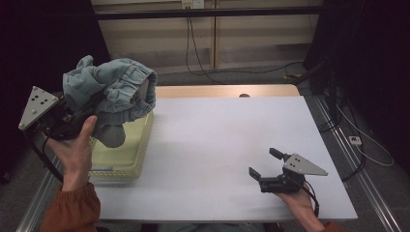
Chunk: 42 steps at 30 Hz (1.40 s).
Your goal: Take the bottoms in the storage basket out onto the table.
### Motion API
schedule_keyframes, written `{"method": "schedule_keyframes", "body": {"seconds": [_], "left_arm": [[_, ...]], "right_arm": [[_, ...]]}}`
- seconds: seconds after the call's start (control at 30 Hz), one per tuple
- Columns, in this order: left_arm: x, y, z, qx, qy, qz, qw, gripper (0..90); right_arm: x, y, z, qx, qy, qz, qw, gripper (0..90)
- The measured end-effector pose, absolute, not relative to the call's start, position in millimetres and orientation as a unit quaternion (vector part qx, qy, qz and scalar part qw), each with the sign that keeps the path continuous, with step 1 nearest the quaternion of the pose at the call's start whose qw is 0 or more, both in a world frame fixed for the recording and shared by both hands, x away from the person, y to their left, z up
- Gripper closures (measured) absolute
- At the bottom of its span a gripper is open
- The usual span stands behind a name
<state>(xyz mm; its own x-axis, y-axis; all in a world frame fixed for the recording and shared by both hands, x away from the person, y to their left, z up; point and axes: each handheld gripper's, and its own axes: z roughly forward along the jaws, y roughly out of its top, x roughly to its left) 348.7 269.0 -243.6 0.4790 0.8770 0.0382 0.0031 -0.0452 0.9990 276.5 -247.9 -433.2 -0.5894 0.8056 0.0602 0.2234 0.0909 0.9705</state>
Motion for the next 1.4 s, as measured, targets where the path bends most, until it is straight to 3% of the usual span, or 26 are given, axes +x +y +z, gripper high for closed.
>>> {"method": "schedule_keyframes", "body": {"seconds": [1.4], "left_arm": [[364,209,-229,0.634,0.31,0.328,0.628,72.1]], "right_arm": [[276,-248,-433,0.372,0.692,0.563,0.257,0.7]]}}
